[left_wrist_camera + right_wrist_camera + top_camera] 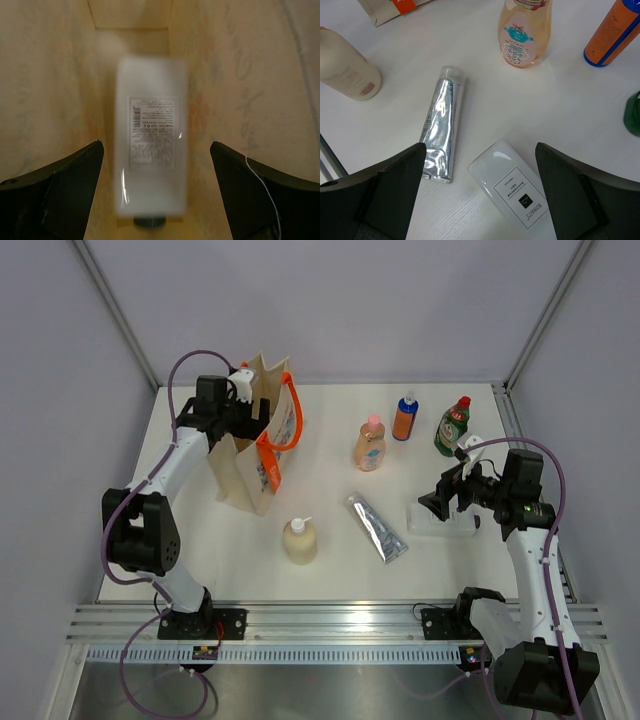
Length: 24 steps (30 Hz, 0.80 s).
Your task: Place the personal care products into the canvas bag
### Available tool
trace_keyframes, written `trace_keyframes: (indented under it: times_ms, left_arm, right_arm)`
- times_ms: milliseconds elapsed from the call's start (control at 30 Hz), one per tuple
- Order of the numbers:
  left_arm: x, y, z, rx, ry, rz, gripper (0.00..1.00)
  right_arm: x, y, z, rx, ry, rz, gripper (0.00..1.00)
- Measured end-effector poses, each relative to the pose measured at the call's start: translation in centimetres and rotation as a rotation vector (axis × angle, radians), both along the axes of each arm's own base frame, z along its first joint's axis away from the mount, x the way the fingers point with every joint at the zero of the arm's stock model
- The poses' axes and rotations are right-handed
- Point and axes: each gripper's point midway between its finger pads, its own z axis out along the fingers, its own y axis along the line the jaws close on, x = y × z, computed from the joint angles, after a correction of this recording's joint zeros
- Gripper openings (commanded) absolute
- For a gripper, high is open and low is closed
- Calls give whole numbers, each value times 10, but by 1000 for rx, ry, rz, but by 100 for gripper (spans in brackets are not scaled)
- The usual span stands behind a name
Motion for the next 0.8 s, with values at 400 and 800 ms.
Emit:
trace_keyframes:
  times_ms: [400, 800]
  left_arm:
    - [12, -1, 21, -5, -74, -5, 95]
    - [-95, 16, 230, -200, -573, 74, 99]
  right_arm:
    - [-1, 1, 0, -7, -13, 20, 100]
    - [43, 82, 6, -32, 82, -4, 99]
